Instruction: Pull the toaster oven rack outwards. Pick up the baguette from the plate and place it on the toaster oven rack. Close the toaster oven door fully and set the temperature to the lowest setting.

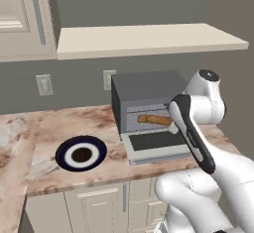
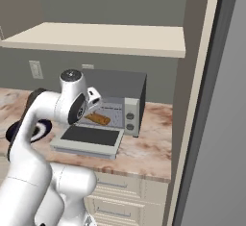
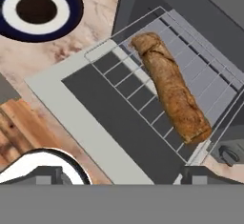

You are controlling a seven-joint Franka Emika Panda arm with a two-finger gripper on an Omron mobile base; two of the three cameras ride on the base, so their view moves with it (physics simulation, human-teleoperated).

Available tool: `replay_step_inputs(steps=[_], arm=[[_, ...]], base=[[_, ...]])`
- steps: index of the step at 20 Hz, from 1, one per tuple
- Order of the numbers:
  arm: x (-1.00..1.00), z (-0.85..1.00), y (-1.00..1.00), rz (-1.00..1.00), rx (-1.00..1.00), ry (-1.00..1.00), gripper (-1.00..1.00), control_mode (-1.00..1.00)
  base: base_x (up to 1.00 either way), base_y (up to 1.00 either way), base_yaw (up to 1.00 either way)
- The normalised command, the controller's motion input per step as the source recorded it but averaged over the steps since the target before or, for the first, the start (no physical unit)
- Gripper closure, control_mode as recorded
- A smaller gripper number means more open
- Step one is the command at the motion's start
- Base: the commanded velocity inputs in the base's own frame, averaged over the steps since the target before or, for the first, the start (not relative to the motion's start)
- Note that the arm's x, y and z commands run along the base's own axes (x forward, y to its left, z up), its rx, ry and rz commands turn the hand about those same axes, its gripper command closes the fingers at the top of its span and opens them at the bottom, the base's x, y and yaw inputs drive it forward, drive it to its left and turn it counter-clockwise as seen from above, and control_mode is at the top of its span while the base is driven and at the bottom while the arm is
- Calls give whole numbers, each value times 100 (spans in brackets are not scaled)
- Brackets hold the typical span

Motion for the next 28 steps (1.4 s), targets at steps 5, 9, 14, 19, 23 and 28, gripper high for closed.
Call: replay_step_inputs(steps=[5,9,14,19,23,28], arm=[[-58,-28,12,-32,3,0,-100,-100],[2,-17,3,-29,0,0,-100,-100],[23,-14,0,-24,1,0,-100,-100],[41,-25,0,-22,3,0,-100,-100],[36,-34,0,-20,4,0,-100,-100],[51,-24,0,-15,3,0,-100,-100]], base=[[0,0,0],[0,0,0],[0,0,0],[0,0,0],[0,0,0],[0,0,0]])
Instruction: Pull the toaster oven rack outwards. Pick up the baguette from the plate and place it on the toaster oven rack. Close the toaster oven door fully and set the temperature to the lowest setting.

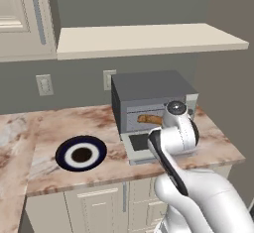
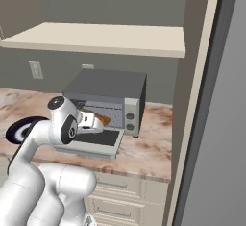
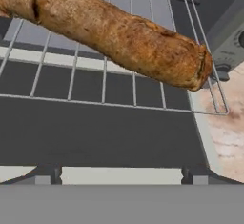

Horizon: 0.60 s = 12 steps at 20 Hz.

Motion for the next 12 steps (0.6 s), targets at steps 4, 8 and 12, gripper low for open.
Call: replay_step_inputs(steps=[4,8,12], arm=[[58,-14,0,-13,1,0,-100,-100],[54,-7,0,-11,0,0,-100,-100],[52,-6,0,-10,0,0,-100,-100]], base=[[0,0,0],[0,0,0],[0,0,0]])
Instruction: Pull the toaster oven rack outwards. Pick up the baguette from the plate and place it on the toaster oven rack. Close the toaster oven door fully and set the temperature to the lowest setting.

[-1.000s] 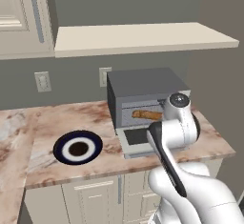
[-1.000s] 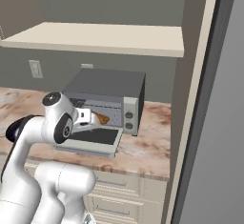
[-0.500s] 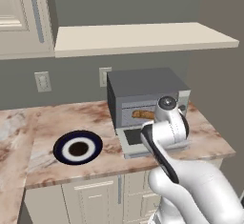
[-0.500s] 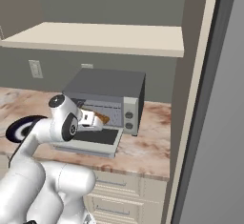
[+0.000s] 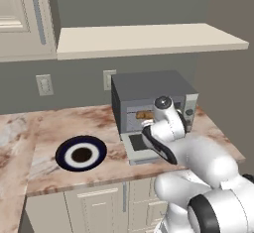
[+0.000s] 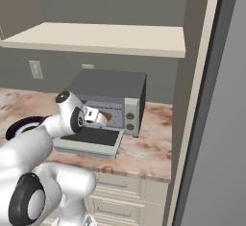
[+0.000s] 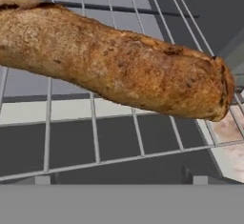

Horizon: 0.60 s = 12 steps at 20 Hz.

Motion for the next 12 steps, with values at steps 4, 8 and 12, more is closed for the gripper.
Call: replay_step_inputs(steps=[4,8,12], arm=[[52,-2,0,-9,0,0,-100,-100],[18,0,0,-5,0,0,-100,-100],[-34,22,3,-1,0,-2,-100,-100]], base=[[0,0,0],[0,0,0],[0,0,0]])
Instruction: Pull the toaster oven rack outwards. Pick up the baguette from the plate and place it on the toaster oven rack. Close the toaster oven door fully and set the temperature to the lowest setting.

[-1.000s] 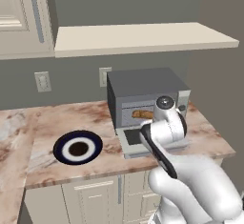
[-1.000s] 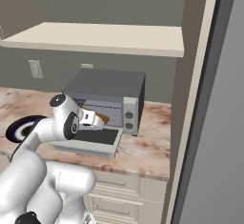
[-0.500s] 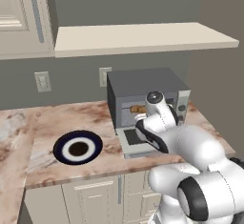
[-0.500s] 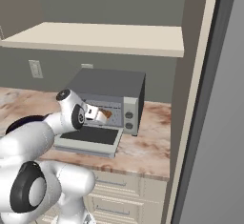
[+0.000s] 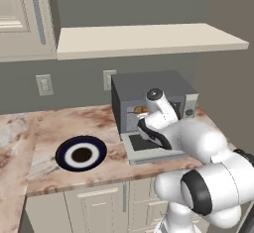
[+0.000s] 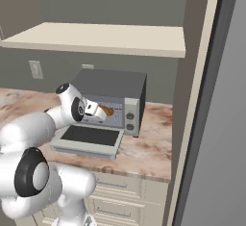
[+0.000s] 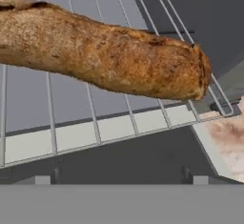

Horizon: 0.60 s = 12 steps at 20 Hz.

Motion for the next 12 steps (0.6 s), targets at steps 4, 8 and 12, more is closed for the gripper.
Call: replay_step_inputs(steps=[4,8,12], arm=[[-99,89,3,0,4,0,-100,-100],[-100,92,5,1,3,8,-100,-100],[-100,21,34,7,0,17,-100,-100]], base=[[0,0,0],[0,0,0],[0,0,0]])
